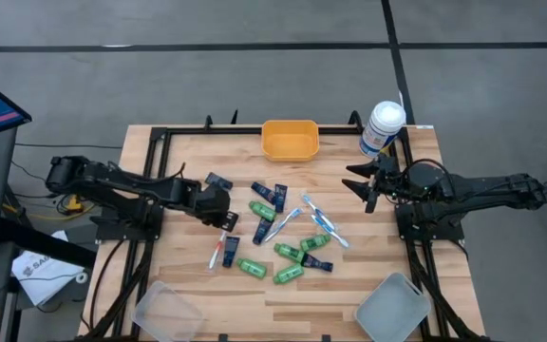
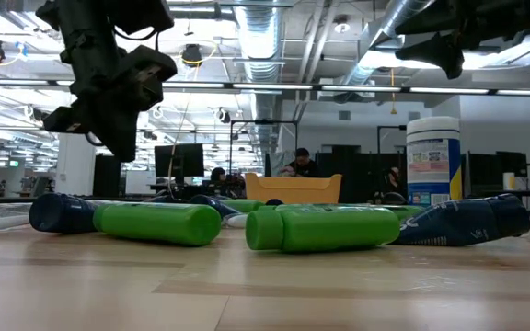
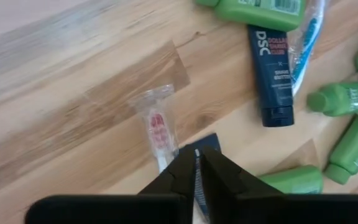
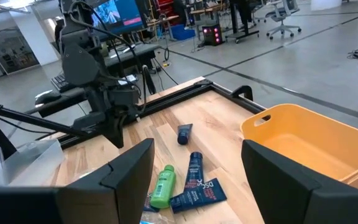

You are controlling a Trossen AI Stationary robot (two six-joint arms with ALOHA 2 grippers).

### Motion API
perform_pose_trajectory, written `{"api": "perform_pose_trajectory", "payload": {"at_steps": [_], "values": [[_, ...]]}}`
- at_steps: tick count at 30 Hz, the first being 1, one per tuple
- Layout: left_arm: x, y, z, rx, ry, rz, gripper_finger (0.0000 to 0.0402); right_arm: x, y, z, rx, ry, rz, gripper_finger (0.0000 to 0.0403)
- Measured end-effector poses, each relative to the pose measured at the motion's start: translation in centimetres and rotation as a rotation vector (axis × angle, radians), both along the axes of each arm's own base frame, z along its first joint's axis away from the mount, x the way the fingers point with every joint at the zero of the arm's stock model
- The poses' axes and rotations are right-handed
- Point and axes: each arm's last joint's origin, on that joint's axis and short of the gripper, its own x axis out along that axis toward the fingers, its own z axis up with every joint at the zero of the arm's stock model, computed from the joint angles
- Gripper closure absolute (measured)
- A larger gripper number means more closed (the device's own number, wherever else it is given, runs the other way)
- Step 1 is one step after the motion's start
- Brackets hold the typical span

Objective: Pick & Place Travel size toiletries
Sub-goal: Put the red toothbrush into the transparent bin

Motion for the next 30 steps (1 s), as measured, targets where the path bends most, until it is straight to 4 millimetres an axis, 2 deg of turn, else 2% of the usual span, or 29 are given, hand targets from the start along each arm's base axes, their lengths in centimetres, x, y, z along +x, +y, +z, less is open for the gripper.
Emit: {"api": "perform_pose_trajectory", "payload": {"at_steps": [3, 11, 14, 17, 22, 30], "values": [[0.0, 0.0, 0.0, 0.004, 0.000, -0.001, 0.0342, 0.0, 0.0, 0.0, 0.000, 0.001, 0.000, 0.0168], [-0.1, 0.1, -0.2, 0.036, 0.004, 0.018, 0.0208, 0.0, 0.0, -0.3, -0.001, 0.028, 0.000, 0.0168], [-0.5, 0.3, -0.8, 0.063, 0.027, 0.077, 0.0177, -0.1, 0.0, -0.4, -0.001, 0.042, 0.000, 0.0168], [-1.0, 0.3, -1.4, 0.052, 0.048, 0.122, 0.0170, -0.1, 0.0, -0.4, -0.002, 0.047, 0.000, 0.0168], [-1.2, 0.0, -1.9, 0.045, 0.059, 0.135, 0.0184, -0.1, 0.0, -0.4, -0.002, 0.048, 0.000, 0.0168], [-0.4, -0.5, -1.9, 0.053, -0.008, 0.127, 0.0198, -0.1, 0.0, -0.5, -0.002, 0.050, 0.000, 0.0168]]}}
